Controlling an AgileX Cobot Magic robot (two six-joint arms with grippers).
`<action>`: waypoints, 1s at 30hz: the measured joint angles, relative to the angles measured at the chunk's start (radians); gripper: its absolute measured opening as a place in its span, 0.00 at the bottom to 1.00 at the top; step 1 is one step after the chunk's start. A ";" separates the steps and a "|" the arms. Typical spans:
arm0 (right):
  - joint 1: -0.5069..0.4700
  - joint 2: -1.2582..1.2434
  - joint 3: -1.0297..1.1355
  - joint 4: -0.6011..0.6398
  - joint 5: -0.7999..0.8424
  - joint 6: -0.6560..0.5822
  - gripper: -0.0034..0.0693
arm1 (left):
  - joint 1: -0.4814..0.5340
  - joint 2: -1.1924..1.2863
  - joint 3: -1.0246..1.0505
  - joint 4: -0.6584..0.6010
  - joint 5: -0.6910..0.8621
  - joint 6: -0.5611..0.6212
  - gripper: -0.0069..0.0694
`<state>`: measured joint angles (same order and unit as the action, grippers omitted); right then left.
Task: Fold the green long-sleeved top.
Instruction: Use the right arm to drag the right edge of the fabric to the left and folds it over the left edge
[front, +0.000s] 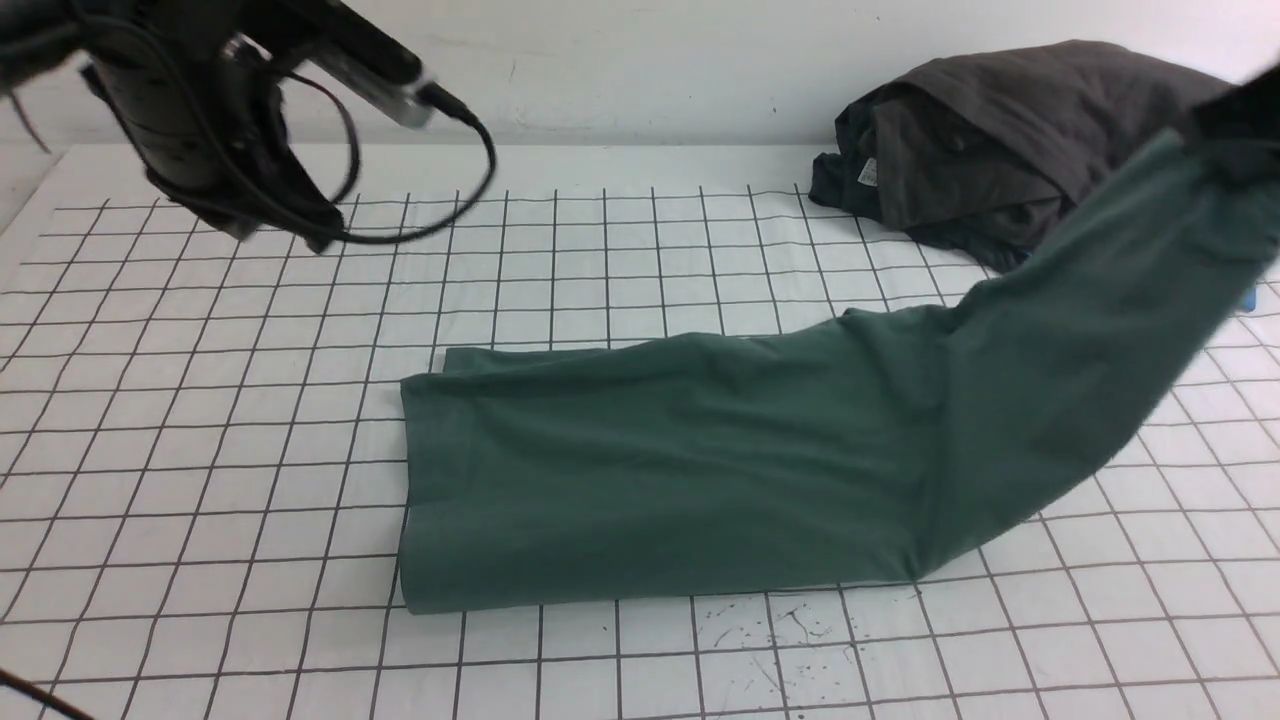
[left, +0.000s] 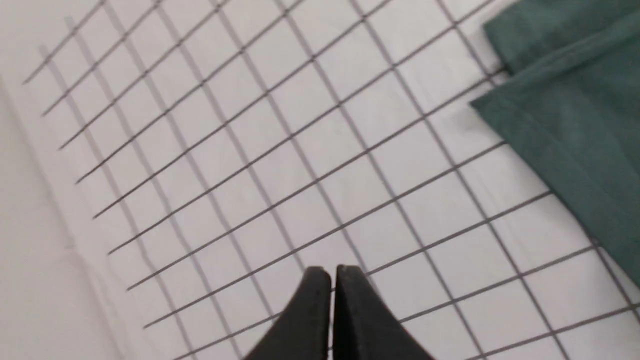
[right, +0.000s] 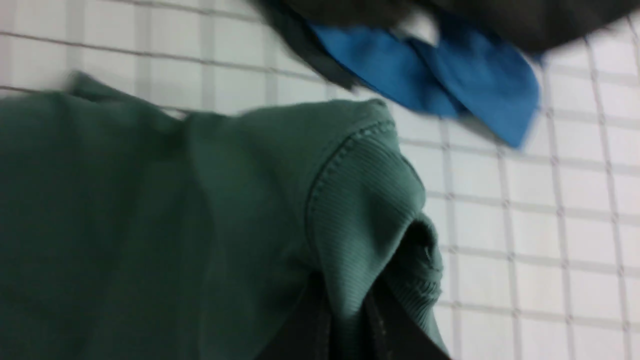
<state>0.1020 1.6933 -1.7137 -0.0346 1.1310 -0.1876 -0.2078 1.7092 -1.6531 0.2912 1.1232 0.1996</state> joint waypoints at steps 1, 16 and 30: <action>0.034 0.006 -0.013 0.009 0.001 -0.005 0.08 | 0.009 -0.010 0.000 0.004 0.002 -0.007 0.08; 0.581 0.364 -0.111 0.257 -0.367 -0.044 0.08 | 0.105 -0.177 0.000 -0.037 0.077 -0.032 0.08; 0.602 0.413 -0.238 0.313 -0.333 -0.081 0.68 | 0.105 -0.177 0.000 -0.160 0.121 -0.024 0.08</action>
<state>0.7044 2.1067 -1.9519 0.2788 0.7979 -0.2690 -0.1025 1.5318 -1.6531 0.1317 1.2443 0.1758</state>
